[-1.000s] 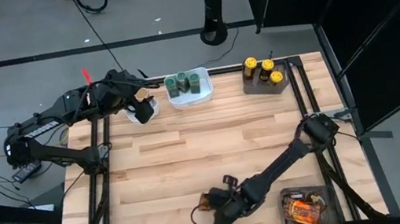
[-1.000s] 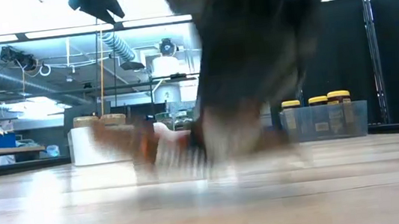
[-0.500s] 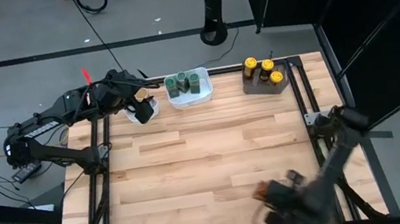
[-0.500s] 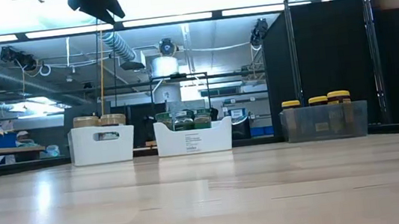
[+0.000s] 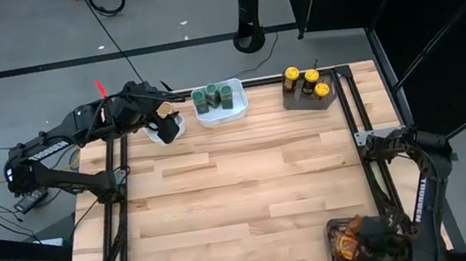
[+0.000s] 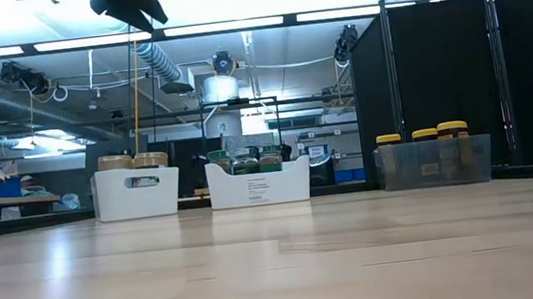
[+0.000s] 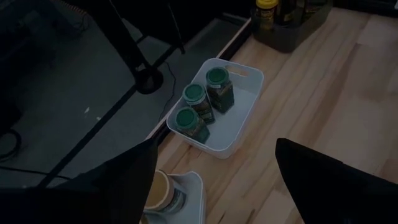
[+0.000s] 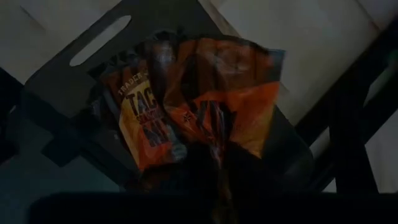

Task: Sort spices by type
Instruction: Put the orange seasoning bag into the bottom black bin, then return to Home Position

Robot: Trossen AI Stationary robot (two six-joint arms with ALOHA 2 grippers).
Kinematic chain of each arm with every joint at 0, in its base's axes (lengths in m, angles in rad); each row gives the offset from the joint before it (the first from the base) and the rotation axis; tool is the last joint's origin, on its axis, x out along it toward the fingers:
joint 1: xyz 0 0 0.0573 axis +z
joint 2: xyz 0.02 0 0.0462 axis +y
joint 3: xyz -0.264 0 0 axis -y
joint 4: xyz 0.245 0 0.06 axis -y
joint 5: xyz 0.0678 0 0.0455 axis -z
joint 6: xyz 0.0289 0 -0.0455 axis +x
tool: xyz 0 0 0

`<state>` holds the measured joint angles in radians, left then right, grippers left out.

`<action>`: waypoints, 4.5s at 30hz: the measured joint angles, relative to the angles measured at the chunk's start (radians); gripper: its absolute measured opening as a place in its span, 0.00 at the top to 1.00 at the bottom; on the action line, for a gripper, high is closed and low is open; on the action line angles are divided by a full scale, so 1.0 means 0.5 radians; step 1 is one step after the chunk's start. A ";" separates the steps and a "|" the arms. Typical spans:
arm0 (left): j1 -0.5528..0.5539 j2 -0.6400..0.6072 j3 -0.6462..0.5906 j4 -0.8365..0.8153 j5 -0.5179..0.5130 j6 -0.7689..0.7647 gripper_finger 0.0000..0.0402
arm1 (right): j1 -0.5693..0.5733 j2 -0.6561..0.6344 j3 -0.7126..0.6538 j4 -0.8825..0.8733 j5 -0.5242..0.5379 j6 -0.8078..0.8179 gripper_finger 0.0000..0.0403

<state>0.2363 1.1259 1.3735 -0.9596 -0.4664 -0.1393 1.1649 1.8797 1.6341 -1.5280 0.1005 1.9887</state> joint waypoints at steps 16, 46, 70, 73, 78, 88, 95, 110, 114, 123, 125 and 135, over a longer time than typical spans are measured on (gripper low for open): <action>0.000 0.000 0.000 0.047 0.009 -0.008 0.17 | -0.137 -0.119 0.094 0.063 0.655 0.116 0.50; -0.157 -1.093 -0.221 1.140 1.790 0.279 0.17 | -0.781 -2.331 -0.597 1.887 0.881 -3.762 0.50; -0.203 -1.678 -1.918 2.894 2.608 -0.642 0.17 | -0.791 -3.752 -2.437 3.061 0.226 -3.759 0.50; -0.205 -1.733 -2.150 3.359 2.659 -0.924 0.17 | -0.791 -3.748 -2.450 2.929 0.217 -3.757 0.49; -0.218 -1.836 -2.638 4.063 2.537 -1.148 0.17 | -0.793 -3.751 -2.562 2.956 0.238 -3.773 0.48; -0.217 -1.863 -2.696 3.934 2.734 -1.169 0.17 | -0.792 -3.752 -3.033 3.418 -0.157 -3.927 0.46; -0.217 -1.862 -2.696 3.924 2.939 -1.092 0.17 | -0.804 -3.742 -3.257 3.488 -0.032 -3.763 0.45; -0.214 -1.862 -2.731 3.493 2.945 -0.820 0.17 | -1.053 -3.729 -3.256 3.188 0.492 -3.933 0.32; -0.214 -1.862 -2.731 3.500 3.003 -0.826 0.17 | -1.144 -3.716 -3.256 3.191 0.515 -3.939 0.29; -0.196 -1.862 -2.731 3.456 2.915 -0.880 0.17 | -1.204 -3.717 -3.256 3.209 0.513 -3.920 0.28; -0.162 -1.861 -2.732 3.324 2.777 -0.816 0.17 | -1.204 -3.717 -3.256 3.207 0.513 -3.919 0.28; -0.121 -1.854 -2.732 2.892 2.355 -0.627 0.17 | -1.204 -3.717 -3.256 3.212 0.511 -3.918 0.28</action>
<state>0.1757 0.1989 0.0074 0.4866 0.7110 -0.4529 0.5629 0.0212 0.0059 0.0779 0.3562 0.0299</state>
